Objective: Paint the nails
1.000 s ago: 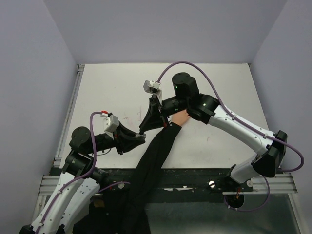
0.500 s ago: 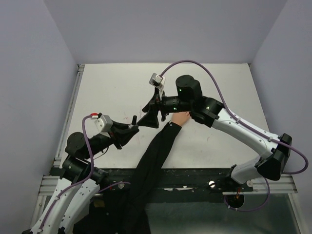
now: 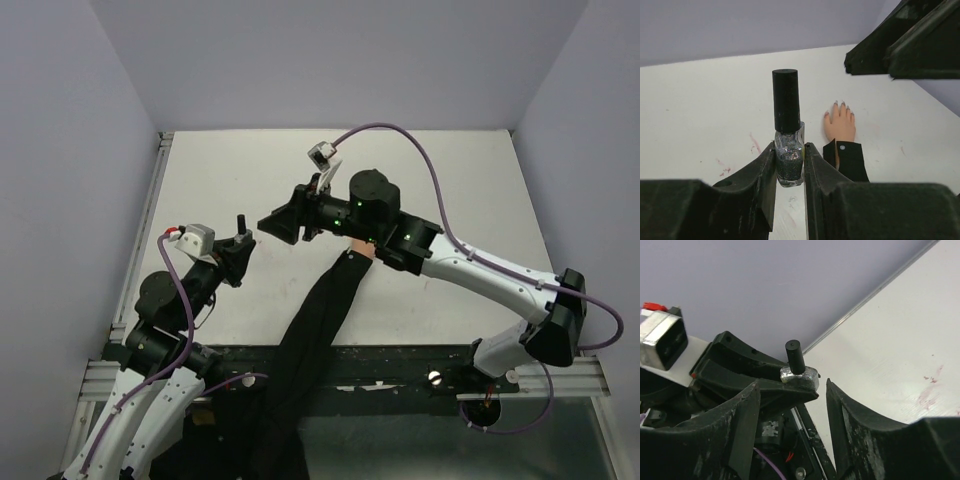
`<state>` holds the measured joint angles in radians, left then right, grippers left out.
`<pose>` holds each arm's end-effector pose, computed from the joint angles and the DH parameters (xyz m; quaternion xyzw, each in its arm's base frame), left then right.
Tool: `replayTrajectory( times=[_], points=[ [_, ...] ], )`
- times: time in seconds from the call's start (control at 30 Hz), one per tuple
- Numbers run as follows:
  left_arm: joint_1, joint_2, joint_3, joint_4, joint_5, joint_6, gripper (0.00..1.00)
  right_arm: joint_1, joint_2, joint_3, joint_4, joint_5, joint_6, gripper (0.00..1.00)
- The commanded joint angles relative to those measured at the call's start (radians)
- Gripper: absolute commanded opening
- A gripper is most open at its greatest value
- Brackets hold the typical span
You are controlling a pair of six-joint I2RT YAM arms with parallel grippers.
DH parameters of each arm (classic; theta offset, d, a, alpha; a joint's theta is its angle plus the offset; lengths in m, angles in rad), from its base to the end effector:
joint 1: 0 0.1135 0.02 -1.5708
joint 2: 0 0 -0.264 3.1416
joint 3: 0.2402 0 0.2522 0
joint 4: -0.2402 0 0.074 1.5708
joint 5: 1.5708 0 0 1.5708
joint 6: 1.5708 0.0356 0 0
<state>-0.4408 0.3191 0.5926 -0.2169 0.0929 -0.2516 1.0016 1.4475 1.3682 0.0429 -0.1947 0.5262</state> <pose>0.0874 -0.0449 0.3264 0.0984 0.6798 -0.2764 0.6722 0.1803 0.2946 0.4119 -0.2343 0.6804 0.5284 0.4505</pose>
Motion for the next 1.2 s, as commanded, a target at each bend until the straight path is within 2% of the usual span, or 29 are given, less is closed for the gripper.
replayTrajectory(
  times=[0.0, 0.3, 0.73, 1.17],
  points=[
    [0.001, 0.003, 0.030, -0.012, -0.075, 0.006, 0.00, 0.049, 0.100, 0.072, 0.009, 0.092, 0.067, 0.61],
    [0.001, 0.018, 0.032, -0.013, -0.056, 0.003, 0.00, 0.097, 0.186, 0.137, 0.037, 0.081, 0.080, 0.56],
    [0.001, 0.031, 0.032, -0.010, -0.022, 0.003, 0.00, 0.100, 0.228, 0.173, 0.034, 0.046, 0.086, 0.54],
    [0.001, 0.038, 0.033, -0.009, -0.009, 0.002, 0.00, 0.101, 0.280, 0.229, -0.021, 0.075, 0.087, 0.52]
  ],
)
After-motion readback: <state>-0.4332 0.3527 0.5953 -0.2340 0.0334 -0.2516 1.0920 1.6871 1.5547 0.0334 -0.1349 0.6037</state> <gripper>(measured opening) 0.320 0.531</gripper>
